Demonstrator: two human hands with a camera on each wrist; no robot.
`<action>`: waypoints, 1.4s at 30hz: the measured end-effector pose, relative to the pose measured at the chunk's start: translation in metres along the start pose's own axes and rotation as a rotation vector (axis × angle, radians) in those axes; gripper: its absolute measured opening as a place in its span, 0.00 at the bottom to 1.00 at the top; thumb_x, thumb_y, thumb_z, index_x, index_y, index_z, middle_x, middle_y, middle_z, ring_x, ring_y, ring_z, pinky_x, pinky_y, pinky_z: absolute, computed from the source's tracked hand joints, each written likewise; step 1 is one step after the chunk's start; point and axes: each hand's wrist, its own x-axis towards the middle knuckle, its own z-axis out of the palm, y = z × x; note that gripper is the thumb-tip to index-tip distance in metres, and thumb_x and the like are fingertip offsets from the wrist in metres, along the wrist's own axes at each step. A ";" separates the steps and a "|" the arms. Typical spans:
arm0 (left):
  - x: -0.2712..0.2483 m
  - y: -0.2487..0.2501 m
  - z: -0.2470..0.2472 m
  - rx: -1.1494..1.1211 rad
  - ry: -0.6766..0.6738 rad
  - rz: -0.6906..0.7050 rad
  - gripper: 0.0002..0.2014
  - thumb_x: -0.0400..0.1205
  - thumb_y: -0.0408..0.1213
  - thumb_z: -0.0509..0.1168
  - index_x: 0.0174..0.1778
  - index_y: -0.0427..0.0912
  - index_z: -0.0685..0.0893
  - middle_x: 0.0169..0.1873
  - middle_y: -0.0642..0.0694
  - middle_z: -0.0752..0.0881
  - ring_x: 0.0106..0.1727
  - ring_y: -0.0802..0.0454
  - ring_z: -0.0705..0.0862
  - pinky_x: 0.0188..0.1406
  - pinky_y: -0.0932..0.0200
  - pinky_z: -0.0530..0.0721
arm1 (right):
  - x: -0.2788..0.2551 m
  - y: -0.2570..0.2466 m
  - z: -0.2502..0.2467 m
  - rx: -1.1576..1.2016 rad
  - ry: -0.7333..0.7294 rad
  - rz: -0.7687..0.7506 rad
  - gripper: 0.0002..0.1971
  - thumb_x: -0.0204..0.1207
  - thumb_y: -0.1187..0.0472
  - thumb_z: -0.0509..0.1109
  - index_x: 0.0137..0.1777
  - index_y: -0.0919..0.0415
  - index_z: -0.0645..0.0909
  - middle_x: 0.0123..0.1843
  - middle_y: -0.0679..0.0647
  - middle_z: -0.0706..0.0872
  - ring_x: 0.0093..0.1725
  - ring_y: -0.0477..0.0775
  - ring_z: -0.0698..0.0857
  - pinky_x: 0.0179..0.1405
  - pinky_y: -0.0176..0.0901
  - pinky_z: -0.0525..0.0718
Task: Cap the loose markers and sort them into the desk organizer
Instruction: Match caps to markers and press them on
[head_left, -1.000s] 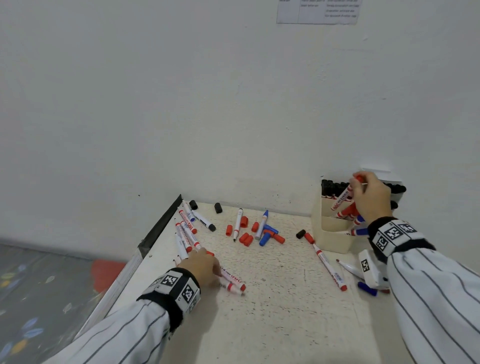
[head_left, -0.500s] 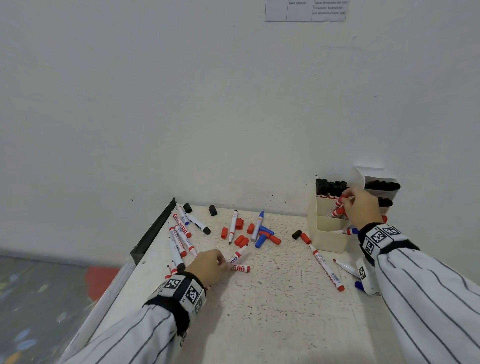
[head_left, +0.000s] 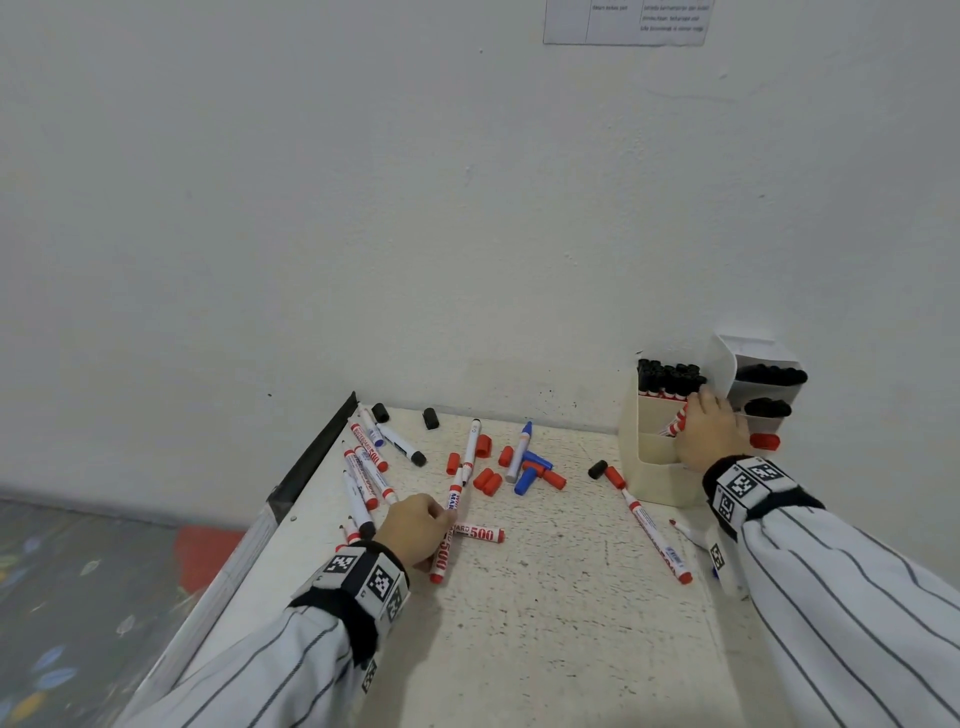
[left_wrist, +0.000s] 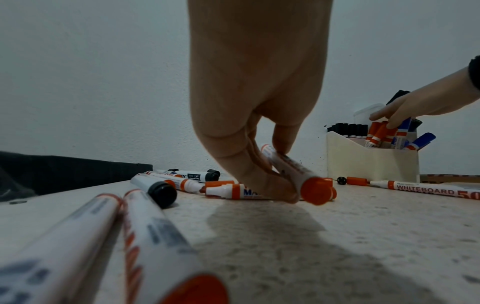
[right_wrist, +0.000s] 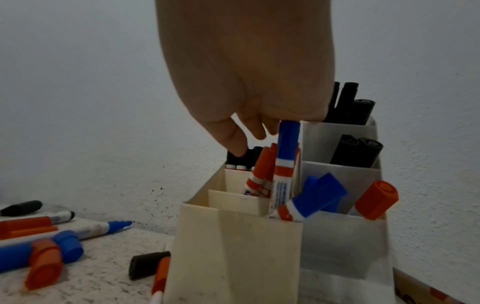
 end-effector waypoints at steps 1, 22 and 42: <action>-0.001 0.000 -0.001 -0.019 0.003 -0.003 0.10 0.85 0.47 0.58 0.50 0.43 0.77 0.36 0.49 0.81 0.30 0.57 0.82 0.25 0.67 0.82 | -0.001 -0.003 0.000 -0.017 0.012 -0.003 0.30 0.79 0.63 0.58 0.81 0.61 0.53 0.84 0.55 0.49 0.82 0.57 0.49 0.80 0.61 0.48; -0.019 -0.020 -0.030 -0.297 0.076 -0.079 0.11 0.84 0.44 0.61 0.54 0.39 0.78 0.46 0.42 0.82 0.32 0.53 0.85 0.25 0.64 0.86 | -0.065 -0.131 0.080 0.185 -0.622 -0.550 0.32 0.80 0.67 0.54 0.82 0.48 0.52 0.84 0.50 0.53 0.82 0.57 0.54 0.80 0.51 0.56; -0.028 0.013 0.031 -0.137 -0.059 0.092 0.08 0.82 0.46 0.61 0.50 0.45 0.77 0.48 0.48 0.84 0.44 0.52 0.81 0.39 0.60 0.80 | -0.072 -0.111 0.064 0.515 -0.259 -0.379 0.12 0.81 0.69 0.56 0.57 0.61 0.79 0.57 0.57 0.81 0.54 0.54 0.79 0.50 0.37 0.72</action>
